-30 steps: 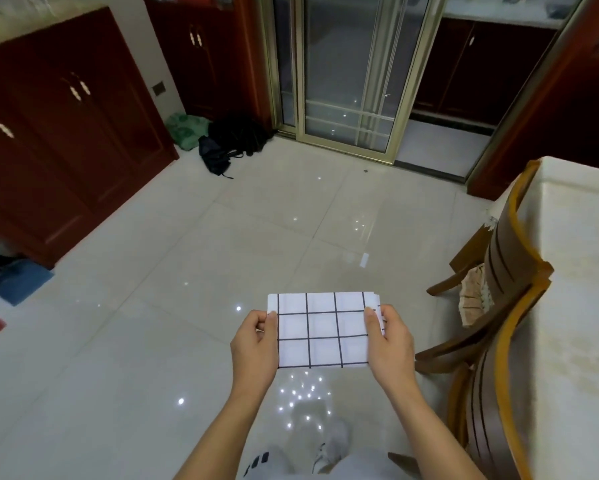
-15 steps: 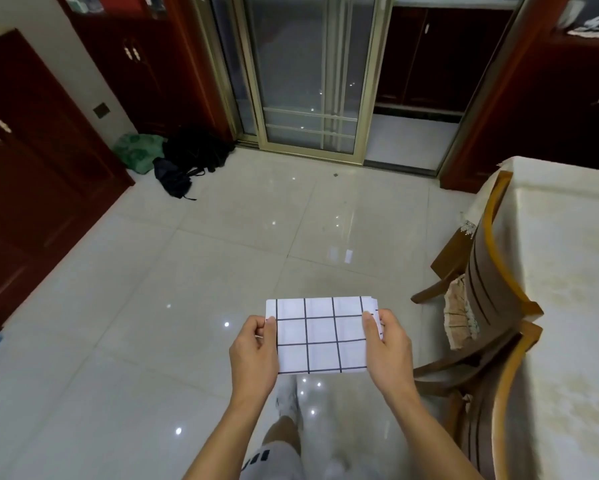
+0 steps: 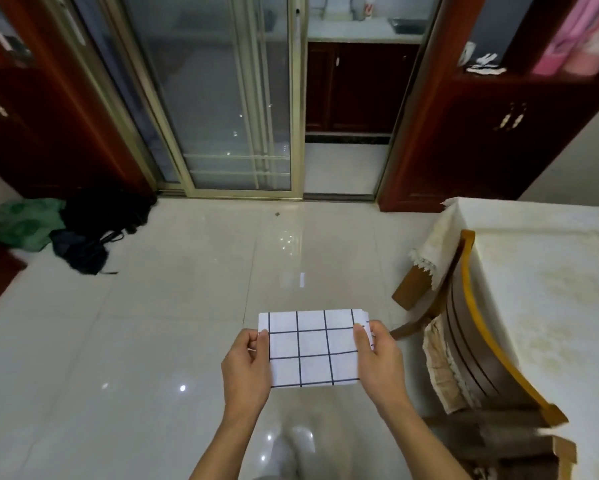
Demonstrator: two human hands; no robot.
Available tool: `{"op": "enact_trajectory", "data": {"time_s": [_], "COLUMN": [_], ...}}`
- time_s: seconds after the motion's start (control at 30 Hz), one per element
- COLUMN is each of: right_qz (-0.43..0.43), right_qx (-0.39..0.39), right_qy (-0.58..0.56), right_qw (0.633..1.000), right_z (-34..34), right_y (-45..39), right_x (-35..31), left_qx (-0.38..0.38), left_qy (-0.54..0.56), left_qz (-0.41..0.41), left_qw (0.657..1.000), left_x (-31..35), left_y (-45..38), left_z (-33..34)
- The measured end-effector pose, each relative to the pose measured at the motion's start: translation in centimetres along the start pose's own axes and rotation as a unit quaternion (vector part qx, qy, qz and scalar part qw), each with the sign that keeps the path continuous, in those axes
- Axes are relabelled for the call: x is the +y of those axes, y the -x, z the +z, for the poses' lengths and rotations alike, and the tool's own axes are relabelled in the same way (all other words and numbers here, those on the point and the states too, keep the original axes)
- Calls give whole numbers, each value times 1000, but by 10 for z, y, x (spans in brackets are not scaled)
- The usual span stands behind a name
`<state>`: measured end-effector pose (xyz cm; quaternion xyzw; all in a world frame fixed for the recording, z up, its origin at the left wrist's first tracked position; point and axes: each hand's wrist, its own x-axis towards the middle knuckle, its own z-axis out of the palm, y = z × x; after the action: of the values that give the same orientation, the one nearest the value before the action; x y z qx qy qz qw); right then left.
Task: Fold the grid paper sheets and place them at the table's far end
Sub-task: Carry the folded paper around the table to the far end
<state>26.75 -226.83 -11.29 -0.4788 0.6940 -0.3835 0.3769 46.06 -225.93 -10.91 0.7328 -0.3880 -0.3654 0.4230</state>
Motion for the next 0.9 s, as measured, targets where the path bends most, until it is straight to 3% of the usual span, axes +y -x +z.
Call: {"op": "enact_trajectory", "data": {"time_s": [0.4,0.9], "right_qz": [28,34], "right_qx": [74,124], "right_qy": [-6,-15], "right_qw": [997,992], "right_z": [20,-58], "right_y": [-113,-343], "right_x": [-29,-32], "left_qx": [-98,-130], "left_qy": [-5,-4], "left_qz": [18,41], "left_qw": [995,991], "left_x": [42,160], "left_y": [-135,-264], "left_z": [54,235]}}
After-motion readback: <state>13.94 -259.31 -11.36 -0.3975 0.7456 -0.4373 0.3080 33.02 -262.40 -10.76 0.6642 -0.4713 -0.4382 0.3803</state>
